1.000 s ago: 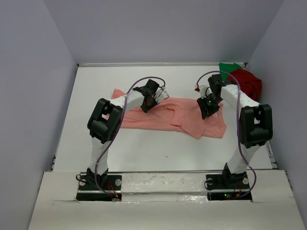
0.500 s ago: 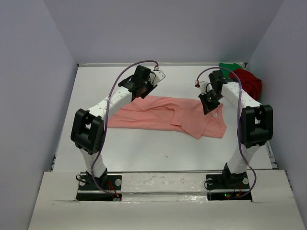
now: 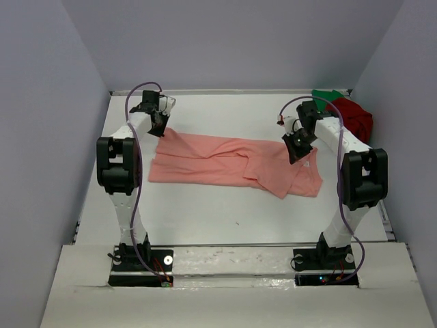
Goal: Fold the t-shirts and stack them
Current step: Fold the other side of the tshirt into a rectangle
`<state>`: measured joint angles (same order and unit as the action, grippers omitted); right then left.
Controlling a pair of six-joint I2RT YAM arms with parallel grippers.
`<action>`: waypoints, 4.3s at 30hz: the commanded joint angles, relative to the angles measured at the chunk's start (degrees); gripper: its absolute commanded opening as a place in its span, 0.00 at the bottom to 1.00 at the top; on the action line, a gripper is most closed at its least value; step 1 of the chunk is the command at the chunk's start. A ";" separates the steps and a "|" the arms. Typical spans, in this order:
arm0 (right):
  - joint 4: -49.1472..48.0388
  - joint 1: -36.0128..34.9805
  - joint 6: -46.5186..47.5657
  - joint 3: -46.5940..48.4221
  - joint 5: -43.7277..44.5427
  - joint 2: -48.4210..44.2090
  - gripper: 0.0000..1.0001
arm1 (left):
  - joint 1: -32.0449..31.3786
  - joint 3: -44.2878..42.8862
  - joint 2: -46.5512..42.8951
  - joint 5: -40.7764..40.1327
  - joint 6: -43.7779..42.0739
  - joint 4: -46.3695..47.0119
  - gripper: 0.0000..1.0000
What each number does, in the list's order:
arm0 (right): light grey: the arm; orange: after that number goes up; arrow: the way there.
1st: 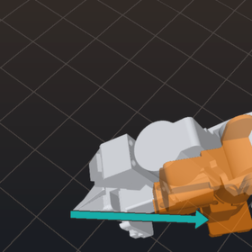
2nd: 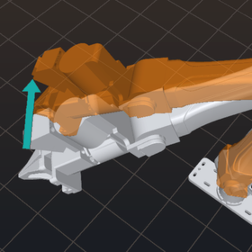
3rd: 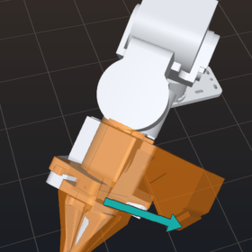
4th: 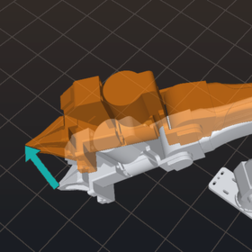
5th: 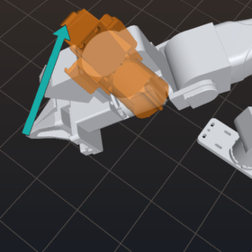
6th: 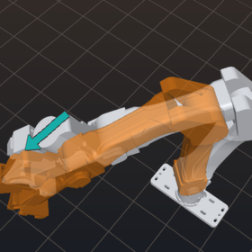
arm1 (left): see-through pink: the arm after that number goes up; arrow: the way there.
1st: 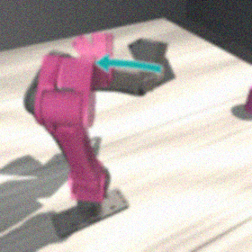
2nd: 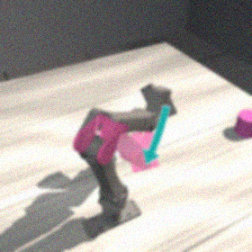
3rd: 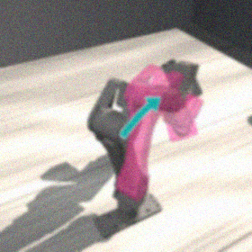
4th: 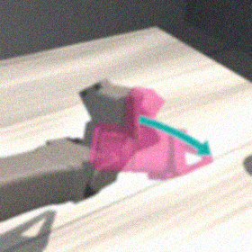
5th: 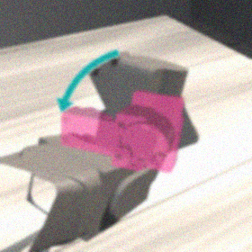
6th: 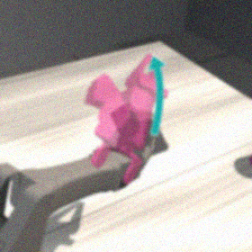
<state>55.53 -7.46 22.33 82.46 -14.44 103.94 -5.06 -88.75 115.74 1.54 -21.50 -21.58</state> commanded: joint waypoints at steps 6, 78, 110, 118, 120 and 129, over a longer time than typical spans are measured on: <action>0.28 0.35 0.17 0.07 -0.59 1.00 0.00 | 0.84 -4.86 2.12 8.12 3.83 -2.32 0.11; 0.90 0.35 -0.18 0.87 3.01 4.52 0.00 | 1.54 -3.10 1.15 10.41 4.88 -0.56 0.36; 1.78 0.35 0.00 0.95 1.96 5.13 0.00 | -0.48 0.25 1.50 5.67 2.78 1.98 0.21; 1.87 0.35 0.09 0.95 1.96 5.22 0.00 | -0.74 0.86 0.19 5.40 2.42 2.60 0.00; 1.87 0.35 0.00 1.04 2.04 5.31 0.00 | -0.91 0.86 -0.43 5.05 1.99 2.51 0.00; 0.72 0.35 -0.70 2.09 3.63 6.36 0.00 | -2.32 1.12 -3.33 1.54 -0.04 1.81 0.00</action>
<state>56.49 -7.46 22.24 82.46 -11.62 109.82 -6.61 -88.47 117.47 5.04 -19.94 -19.90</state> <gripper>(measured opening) 0.011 0.014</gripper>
